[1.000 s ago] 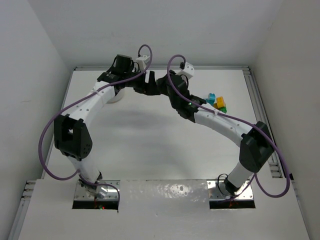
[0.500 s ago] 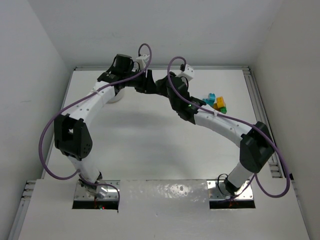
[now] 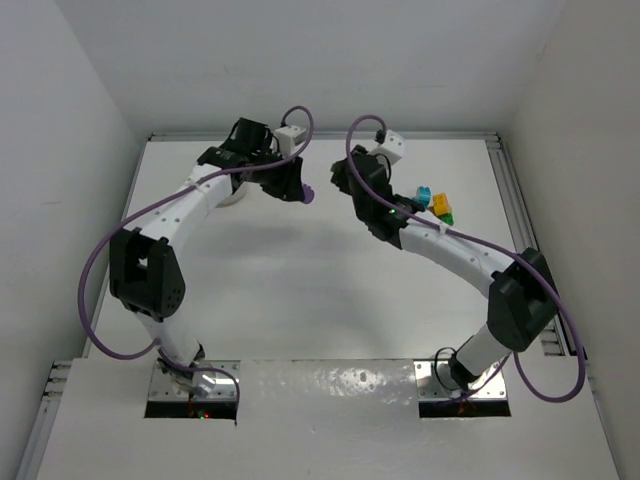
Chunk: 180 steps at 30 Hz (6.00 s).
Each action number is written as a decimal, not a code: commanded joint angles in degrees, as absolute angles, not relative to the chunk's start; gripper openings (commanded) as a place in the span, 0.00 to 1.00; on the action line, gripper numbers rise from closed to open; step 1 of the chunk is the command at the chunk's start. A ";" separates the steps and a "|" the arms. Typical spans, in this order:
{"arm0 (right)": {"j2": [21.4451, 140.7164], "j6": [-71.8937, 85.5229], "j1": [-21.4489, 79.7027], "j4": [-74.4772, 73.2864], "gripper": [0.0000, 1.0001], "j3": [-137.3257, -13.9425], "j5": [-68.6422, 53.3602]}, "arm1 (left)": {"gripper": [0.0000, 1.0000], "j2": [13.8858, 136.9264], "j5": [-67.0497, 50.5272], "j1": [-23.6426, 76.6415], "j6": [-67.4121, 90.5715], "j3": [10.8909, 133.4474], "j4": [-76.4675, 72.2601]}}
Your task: Sort the legos into containers by color
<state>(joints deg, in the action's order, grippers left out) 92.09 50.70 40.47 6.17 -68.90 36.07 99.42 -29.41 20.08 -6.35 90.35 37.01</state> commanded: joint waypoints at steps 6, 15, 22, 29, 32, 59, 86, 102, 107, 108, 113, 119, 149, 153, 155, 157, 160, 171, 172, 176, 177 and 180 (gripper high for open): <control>87.89 44.49 35.51 6.51 0.00 -67.32 39.12 | 0.00 96.15 -16.38 16.54 -14.41 89.03 43.15; 85.87 42.01 35.68 5.98 0.00 -62.49 35.43 | 0.00 101.43 -12.14 -4.66 -15.81 99.84 47.20; 87.10 41.31 35.68 5.71 0.00 -62.93 35.24 | 0.00 106.34 -11.69 -4.75 -18.45 102.03 45.35; 87.10 39.82 35.68 5.19 0.00 -63.54 36.30 | 0.00 113.63 -12.75 -4.92 -18.54 109.23 47.46; 87.01 39.29 35.68 5.19 0.00 -63.63 36.56 | 0.00 115.22 -13.18 -4.92 -19.07 109.51 47.99; 84.02 39.02 35.68 4.04 0.00 -61.44 36.04 | 0.42 118.74 -11.70 -5.10 -18.54 108.90 47.37; 86.75 28.74 35.07 1.68 0.00 -66.00 15.30 | 0.60 110.75 -16.87 -4.14 -20.38 117.34 47.82; 93.08 41.57 36.83 -0.45 0.00 -72.87 -1.13 | 0.67 80.97 -42.70 9.14 -56.33 76.85 27.26; 91.59 41.93 37.00 -0.26 0.00 -71.46 -0.88 | 0.69 77.00 -49.03 10.63 -54.15 69.18 20.39; 91.41 41.75 37.00 -0.35 0.00 -71.28 -0.97 | 0.69 76.21 -49.65 11.24 -53.88 68.39 19.96; 90.97 41.66 37.09 -0.96 0.00 -70.40 -2.11 | 0.70 73.48 -47.73 14.15 -49.76 61.80 11.61; 89.03 39.29 37.09 -2.28 0.00 -67.94 3.16 | 0.69 73.74 -41.16 14.33 -38.87 61.61 7.04; 95.09 36.82 33.40 -9.23 0.00 -78.74 1.68 | 0.41 102.15 -24.49 5.00 -27.13 95.10 26.53; 95.80 37.53 33.40 -7.30 0.00 -80.42 0.18 | 0.62 93.89 -43.02 6.85 -51.02 84.77 32.33; 96.59 37.62 33.40 -7.82 0.00 -81.56 -1.56 | 0.67 87.74 -47.18 7.38 -57.47 79.92 30.51; 97.47 38.58 34.27 -8.44 0.00 -82.44 -3.60 | 0.69 83.17 -49.57 9.39 -56.44 74.55 23.67; 97.47 39.11 35.86 -7.12 0.00 -82.09 -5.44 | 0.70 80.33 -50.01 12.29 -54.94 70.67 16.28; 95.27 43.50 36.39 -2.38 0.00 -80.33 -7.21 | 0.66 81.74 -51.77 17.23 -54.07 69.61 19.00; 95.27 43.77 36.39 -2.37 0.00 -80.51 -7.38 | 0.64 81.83 -51.59 17.23 -52.83 69.35 16.90; 95.10 44.12 36.56 -2.02 0.00 -80.33 -7.03 | 0.51 82.00 -51.24 17.23 -52.03 69.70 16.61; 95.10 44.12 36.56 -1.85 0.00 -80.42 -7.03 | 0.49 82.00 -51.15 17.23 -51.94 69.78 16.61; 95.19 44.30 36.65 -1.58 0.00 -80.51 -7.21 | 0.43 82.00 -50.80 17.31 -51.50 69.61 16.26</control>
<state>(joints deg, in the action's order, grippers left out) 97.58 43.48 36.47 -4.99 -80.07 -6.66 82.17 -49.01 16.78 -52.16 69.28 18.63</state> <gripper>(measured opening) 0.362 0.448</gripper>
